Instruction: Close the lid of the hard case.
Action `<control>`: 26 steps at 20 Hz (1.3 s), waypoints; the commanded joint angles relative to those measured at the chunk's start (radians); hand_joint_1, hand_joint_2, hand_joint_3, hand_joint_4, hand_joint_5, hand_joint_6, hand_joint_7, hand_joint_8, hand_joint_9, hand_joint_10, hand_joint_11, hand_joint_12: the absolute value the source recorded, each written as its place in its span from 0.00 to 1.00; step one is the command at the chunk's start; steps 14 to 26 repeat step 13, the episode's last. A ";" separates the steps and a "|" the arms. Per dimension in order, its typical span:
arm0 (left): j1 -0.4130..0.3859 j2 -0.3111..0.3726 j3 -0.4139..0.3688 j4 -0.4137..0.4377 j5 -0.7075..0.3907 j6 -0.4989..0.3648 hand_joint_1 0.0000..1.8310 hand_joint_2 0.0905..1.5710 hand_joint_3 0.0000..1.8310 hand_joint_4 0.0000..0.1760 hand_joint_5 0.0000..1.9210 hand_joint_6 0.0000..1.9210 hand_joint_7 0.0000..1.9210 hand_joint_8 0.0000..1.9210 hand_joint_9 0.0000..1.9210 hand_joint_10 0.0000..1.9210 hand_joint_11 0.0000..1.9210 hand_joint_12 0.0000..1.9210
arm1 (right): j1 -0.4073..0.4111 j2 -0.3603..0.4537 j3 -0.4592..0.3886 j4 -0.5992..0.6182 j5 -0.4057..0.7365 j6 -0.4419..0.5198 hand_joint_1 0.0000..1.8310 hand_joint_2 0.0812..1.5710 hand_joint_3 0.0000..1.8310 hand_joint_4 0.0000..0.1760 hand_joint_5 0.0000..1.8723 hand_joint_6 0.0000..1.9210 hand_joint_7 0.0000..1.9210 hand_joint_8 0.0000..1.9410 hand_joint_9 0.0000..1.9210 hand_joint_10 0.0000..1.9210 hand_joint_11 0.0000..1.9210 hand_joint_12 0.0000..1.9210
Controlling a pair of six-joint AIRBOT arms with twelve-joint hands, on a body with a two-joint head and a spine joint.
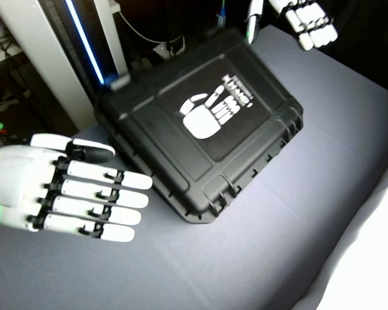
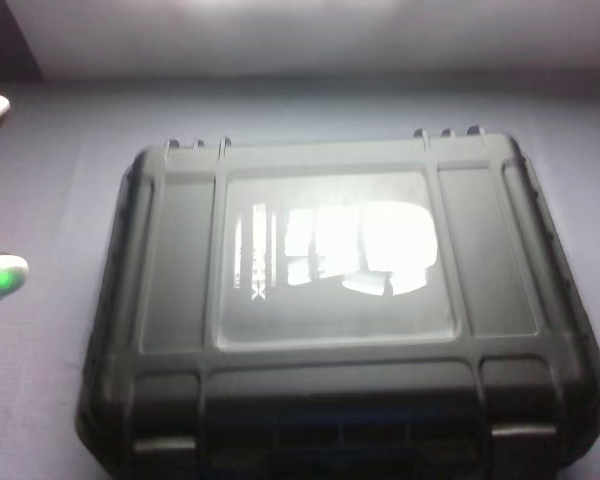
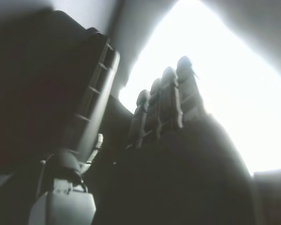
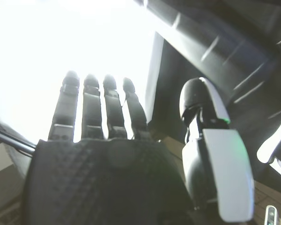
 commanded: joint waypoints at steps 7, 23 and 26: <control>-0.041 -0.126 0.072 -0.080 -0.240 -0.096 0.00 0.74 0.01 0.00 0.00 0.00 0.01 0.00 0.03 0.01 0.01 0.00 | 0.005 -0.014 0.004 0.043 0.204 0.005 0.19 0.82 0.00 0.00 0.06 0.00 0.03 0.00 0.01 0.00 0.01 0.00; -0.172 -0.188 0.113 -0.021 -0.249 -0.118 0.02 0.76 0.02 0.00 0.00 0.00 0.00 0.00 0.00 0.00 0.00 0.00 | 0.005 -0.013 -0.012 0.052 0.345 0.002 0.22 0.79 0.00 0.00 0.08 0.02 0.06 0.00 0.05 0.00 0.01 0.20; -0.172 -0.188 0.113 -0.021 -0.249 -0.118 0.02 0.76 0.02 0.00 0.00 0.00 0.00 0.00 0.00 0.00 0.00 0.00 | 0.005 -0.013 -0.012 0.052 0.345 0.002 0.22 0.79 0.00 0.00 0.08 0.02 0.06 0.00 0.05 0.00 0.01 0.20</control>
